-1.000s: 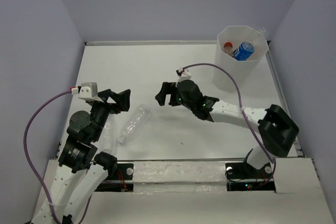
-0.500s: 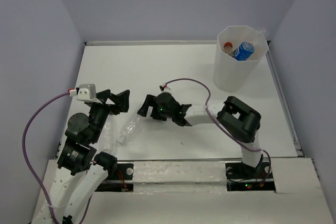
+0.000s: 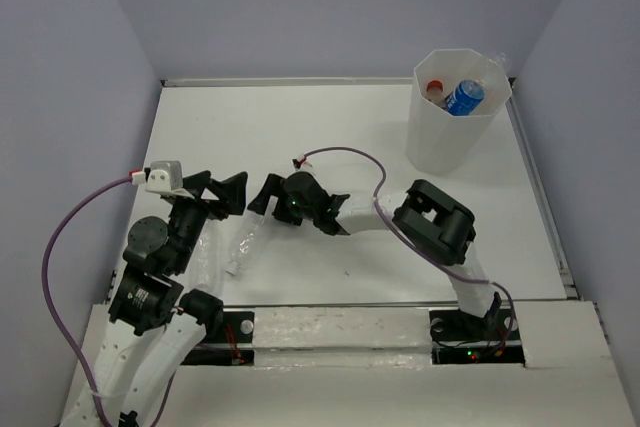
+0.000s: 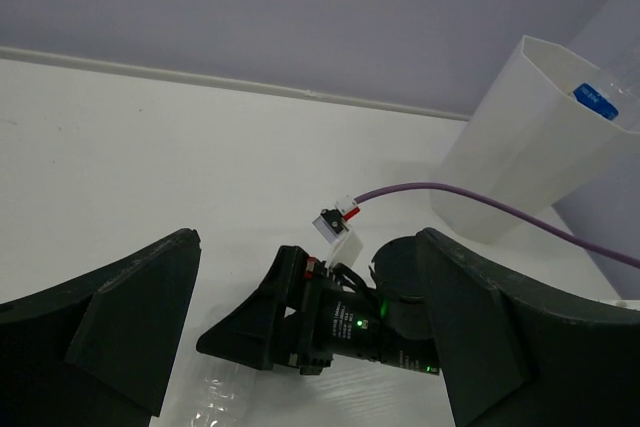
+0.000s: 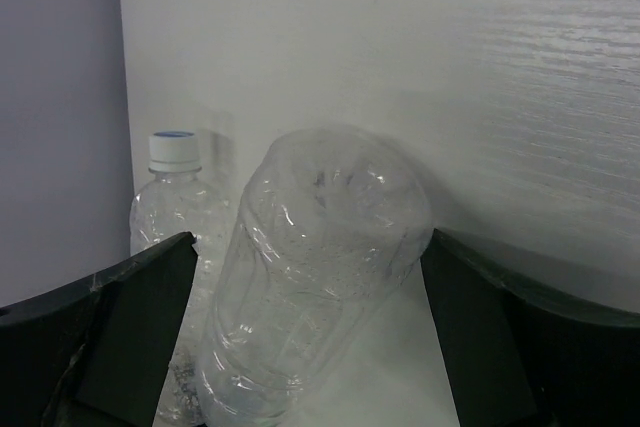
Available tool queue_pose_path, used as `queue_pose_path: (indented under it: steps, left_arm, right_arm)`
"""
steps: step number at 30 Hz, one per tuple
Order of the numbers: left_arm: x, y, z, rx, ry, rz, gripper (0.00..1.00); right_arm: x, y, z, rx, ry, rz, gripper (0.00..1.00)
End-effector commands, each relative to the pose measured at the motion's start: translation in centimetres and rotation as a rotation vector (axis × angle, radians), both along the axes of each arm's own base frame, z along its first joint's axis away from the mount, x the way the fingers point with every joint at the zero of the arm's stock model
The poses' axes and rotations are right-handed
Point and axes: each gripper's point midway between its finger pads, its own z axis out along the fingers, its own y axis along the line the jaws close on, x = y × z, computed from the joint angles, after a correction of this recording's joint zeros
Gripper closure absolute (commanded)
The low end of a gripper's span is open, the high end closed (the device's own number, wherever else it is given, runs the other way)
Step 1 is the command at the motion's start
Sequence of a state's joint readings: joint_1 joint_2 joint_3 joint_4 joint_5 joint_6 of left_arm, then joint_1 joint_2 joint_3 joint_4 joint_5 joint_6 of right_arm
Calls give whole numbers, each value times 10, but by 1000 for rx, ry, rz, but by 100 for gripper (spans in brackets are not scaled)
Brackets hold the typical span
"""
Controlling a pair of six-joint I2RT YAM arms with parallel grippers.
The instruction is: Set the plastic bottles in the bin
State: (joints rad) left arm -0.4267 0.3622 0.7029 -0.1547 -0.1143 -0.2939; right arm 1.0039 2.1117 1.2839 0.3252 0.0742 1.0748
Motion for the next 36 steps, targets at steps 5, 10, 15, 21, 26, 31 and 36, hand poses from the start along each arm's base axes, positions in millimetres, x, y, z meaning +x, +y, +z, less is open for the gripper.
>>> queue_pose_path:
  steps: [5,10,15,21,26,31,36]
  left_arm:
    - [-6,0,24,-30,-64,-11,1]
    - [-6,-1,24,-28,-64,-14,1]
    - [-6,-1,24,-27,-64,-16,1]
    - [-6,-2,24,-26,-65,-22,1]
    - [-7,-2,24,-27,-68,-25,1]
    - [-8,-3,25,-30,-72,-31,1]
    - [-8,-5,25,-31,-70,-37,1]
  right_arm:
    - [12,4,0,-13,-30,-46,25]
    - [26,-29,17,-44,-95,-125,44]
    - [46,-80,75,-102,-285,-203,48]
    - [69,-167,187,-134,-560,-347,56]
    - [93,-298,337,-228,-888,-620,59]
    - [101,-393,450,-505,-1109,-865,59]
    - [117,-425,491,-707,-1188,-931,59]
